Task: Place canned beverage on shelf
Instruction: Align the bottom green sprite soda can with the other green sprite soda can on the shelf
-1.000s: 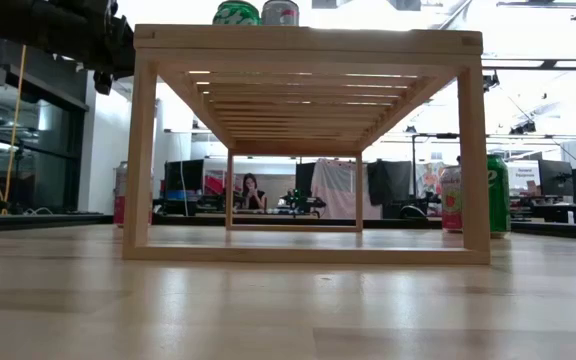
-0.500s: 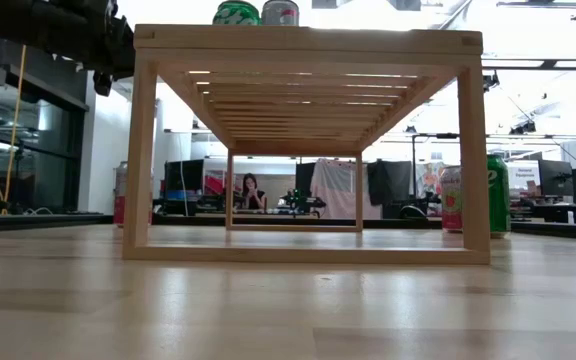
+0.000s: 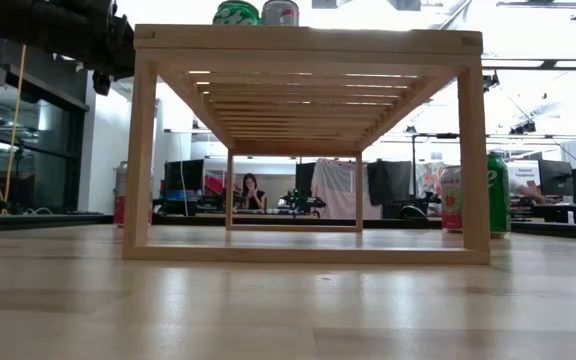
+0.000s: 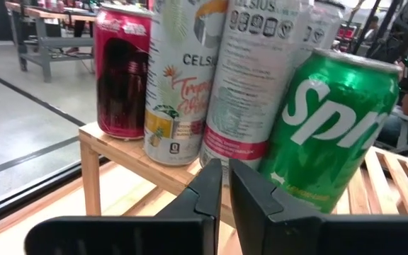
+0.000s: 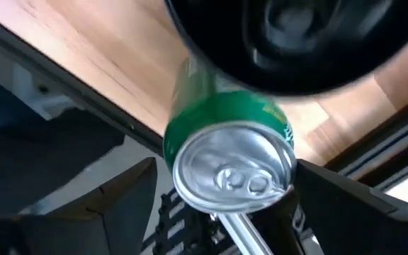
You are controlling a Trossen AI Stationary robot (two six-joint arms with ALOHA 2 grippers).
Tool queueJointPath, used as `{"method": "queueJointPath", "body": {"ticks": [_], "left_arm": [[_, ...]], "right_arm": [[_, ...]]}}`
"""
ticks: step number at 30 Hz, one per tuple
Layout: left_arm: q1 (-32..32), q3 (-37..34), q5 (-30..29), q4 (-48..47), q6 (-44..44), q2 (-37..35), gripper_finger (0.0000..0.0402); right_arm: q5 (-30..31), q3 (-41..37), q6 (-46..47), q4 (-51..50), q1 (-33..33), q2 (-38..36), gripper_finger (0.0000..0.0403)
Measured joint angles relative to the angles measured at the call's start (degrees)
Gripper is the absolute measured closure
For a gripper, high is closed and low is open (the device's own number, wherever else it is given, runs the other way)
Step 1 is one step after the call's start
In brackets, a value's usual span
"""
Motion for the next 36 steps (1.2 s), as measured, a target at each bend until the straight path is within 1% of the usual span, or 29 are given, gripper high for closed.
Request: {"method": "queueJointPath", "body": {"ticks": [4,10,15,19,31,34,36], "left_arm": [[0.0,0.0,-1.2,0.8,0.0,0.0,0.038],[0.0,0.0,-1.1,0.8,0.0,0.0,0.038],[0.0,0.0,-1.1,0.8,0.0,0.0,0.038],[0.0,0.0,-1.1,0.8,0.0,0.0,0.038],[0.0,0.0,-1.1,0.8,0.0,0.0,0.038],[0.0,0.0,-1.1,0.8,0.0,0.0,0.038],[0.0,0.0,-1.1,0.8,0.0,0.0,0.038]], "right_arm": [[2.2,0.0,0.1,0.0,0.0,0.0,0.0092],[2.6,-1.1,2.0,0.0,-0.1,0.0,0.0092],[-2.7,-5.1,2.3,1.7,-0.6,-0.4,0.0091],[-3.6,-6.2,1.2,1.7,-0.8,-0.3,0.0091],[-1.8,-5.9,0.1,1.5,-0.7,-0.1,0.0091],[-0.5,-5.9,-1.4,1.7,-0.7,-0.1,0.0091],[1.5,-5.9,-1.8,2.0,-0.7,-0.1,0.0091]]}}
